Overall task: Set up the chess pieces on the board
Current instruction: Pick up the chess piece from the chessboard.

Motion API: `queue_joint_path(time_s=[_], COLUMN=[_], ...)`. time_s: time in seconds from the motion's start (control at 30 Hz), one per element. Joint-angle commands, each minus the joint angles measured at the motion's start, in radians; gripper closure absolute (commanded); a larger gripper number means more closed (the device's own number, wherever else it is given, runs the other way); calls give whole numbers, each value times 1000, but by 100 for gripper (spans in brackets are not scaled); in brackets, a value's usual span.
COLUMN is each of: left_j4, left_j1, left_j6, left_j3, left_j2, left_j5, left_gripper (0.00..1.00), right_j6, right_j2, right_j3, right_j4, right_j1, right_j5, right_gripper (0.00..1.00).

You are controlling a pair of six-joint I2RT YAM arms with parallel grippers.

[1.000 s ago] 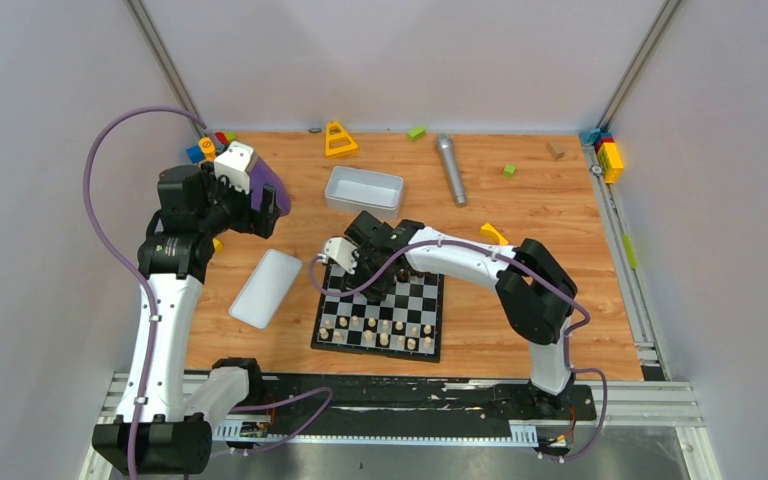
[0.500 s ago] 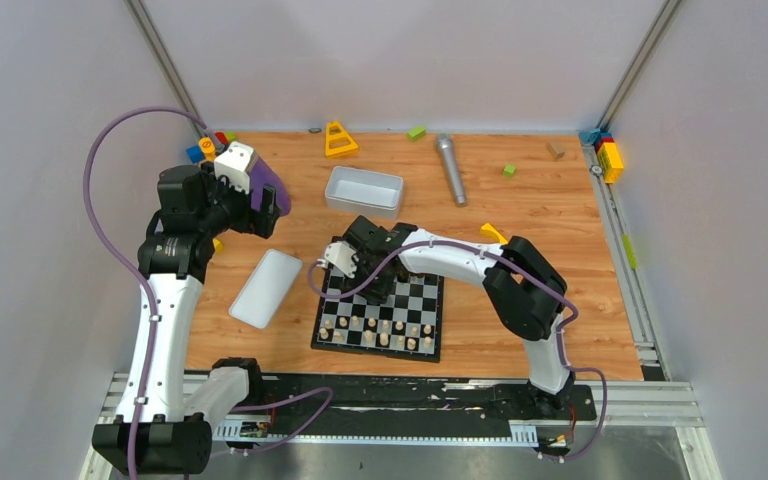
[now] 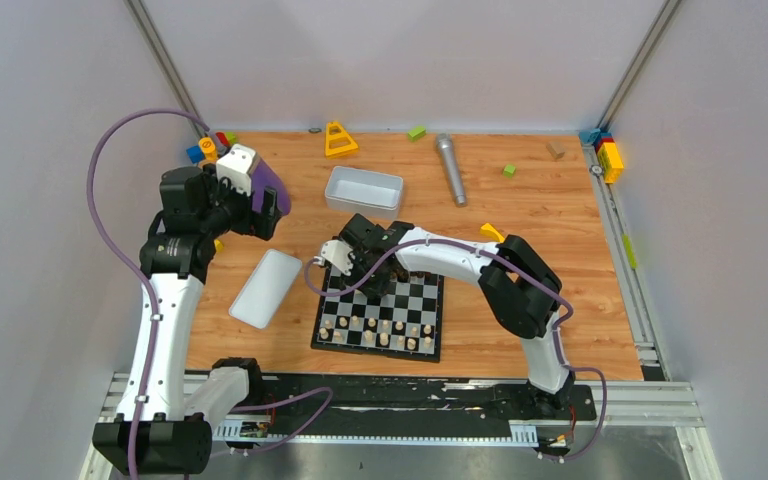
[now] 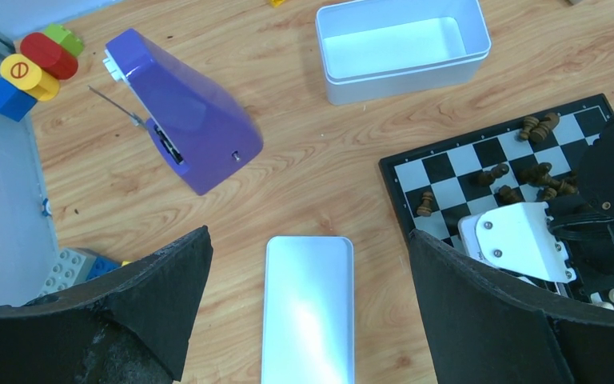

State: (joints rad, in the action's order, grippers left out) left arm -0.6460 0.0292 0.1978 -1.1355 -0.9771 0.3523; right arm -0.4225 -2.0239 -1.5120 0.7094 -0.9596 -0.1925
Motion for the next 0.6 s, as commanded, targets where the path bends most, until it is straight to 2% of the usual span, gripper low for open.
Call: queue_joint_path(time_s=[0.0,0.13,0.27,0.33,0.47,0.57], left_j4=[33,46,67,69,31,-27], left_j1=[11,12,14,13,11,9], left_j6=[42,84,145,183,299,459], left_j3=[8,32,62,79,111,139], left_j2=[0,-11,-20,-24,-34,-35], left_j5=[8,43,149,225,409,586], left_gripper=[0,0,0,0,7,12], right_j6=[-2,-2,-19,-32,-54,-71], right_j2=[21,82,161,200,259,286], right_j3=[-19,-20,-12,-1,11,11], right_j4=[-8,11,28,30,52,84], right_j1=[0,22,62,77,122,166], right_j5=[-12,-81,-188,-230,-353,-463], right_gripper=[86,94,100,100,100,100])
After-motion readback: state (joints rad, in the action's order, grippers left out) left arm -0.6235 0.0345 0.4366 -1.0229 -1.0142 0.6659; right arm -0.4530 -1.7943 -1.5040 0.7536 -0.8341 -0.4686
